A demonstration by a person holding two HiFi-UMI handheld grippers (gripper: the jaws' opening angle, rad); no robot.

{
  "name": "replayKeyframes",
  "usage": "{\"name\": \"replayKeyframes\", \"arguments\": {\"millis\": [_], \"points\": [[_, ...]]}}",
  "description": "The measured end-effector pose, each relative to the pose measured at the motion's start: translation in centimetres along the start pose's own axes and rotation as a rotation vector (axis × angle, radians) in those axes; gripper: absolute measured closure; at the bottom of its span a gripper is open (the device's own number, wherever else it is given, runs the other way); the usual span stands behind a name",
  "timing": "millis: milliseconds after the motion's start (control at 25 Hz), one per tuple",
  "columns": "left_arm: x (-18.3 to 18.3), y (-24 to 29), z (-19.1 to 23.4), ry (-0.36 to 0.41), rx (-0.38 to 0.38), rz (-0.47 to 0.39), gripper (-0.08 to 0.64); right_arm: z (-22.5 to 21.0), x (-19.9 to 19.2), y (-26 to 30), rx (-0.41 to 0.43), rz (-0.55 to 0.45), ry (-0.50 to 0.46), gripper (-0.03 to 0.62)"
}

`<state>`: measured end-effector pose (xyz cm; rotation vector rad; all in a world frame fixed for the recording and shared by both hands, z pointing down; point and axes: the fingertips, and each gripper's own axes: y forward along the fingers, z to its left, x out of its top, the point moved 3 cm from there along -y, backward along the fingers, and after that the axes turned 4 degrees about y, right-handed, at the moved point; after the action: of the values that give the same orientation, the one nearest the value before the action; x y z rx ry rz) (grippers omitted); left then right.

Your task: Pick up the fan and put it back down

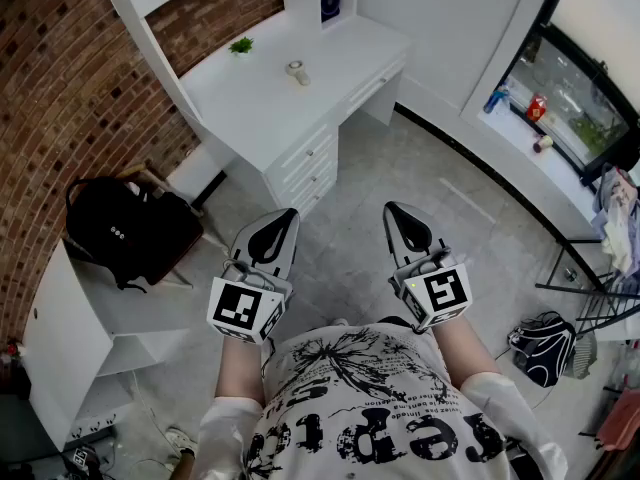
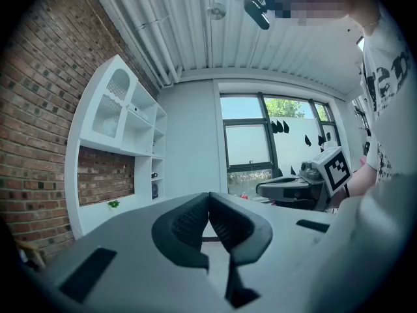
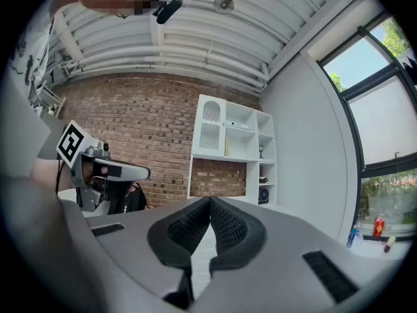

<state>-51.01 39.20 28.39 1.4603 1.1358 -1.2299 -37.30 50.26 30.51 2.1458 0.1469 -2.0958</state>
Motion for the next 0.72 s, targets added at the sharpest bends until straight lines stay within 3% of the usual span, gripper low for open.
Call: {"name": "replayKeyframes", "arguments": {"millis": [400,560,600,640,720], "points": [[-0.5,0.7,1.0,-0.013,-0.005,-0.002,0.546,-0.1,-0.4,1.4,0.000,0.009,0.011,0.580],[-0.4,0.9,1.5,-0.039,-0.020,-0.042,0.546,0.0,-0.3,2.1,-0.004,-0.004,0.020,0.578],[-0.3,1.0,1.6,-0.042,-0.026,-0.058,0.436,-0.1,-0.3,2.3,-0.008,-0.009,0.031,0.578],[-0.3,1.2,1.6,-0.037,-0.028,-0.070,0.218,-0.2,-0.3,2.4,-0.013,-0.013,0.042,0.577],[-0.4,1.5,1.9,-0.020,-0.008,-0.076,0.186,-0.5,-0.4,2.6,-0.020,-0.012,0.053,0.577]]}}
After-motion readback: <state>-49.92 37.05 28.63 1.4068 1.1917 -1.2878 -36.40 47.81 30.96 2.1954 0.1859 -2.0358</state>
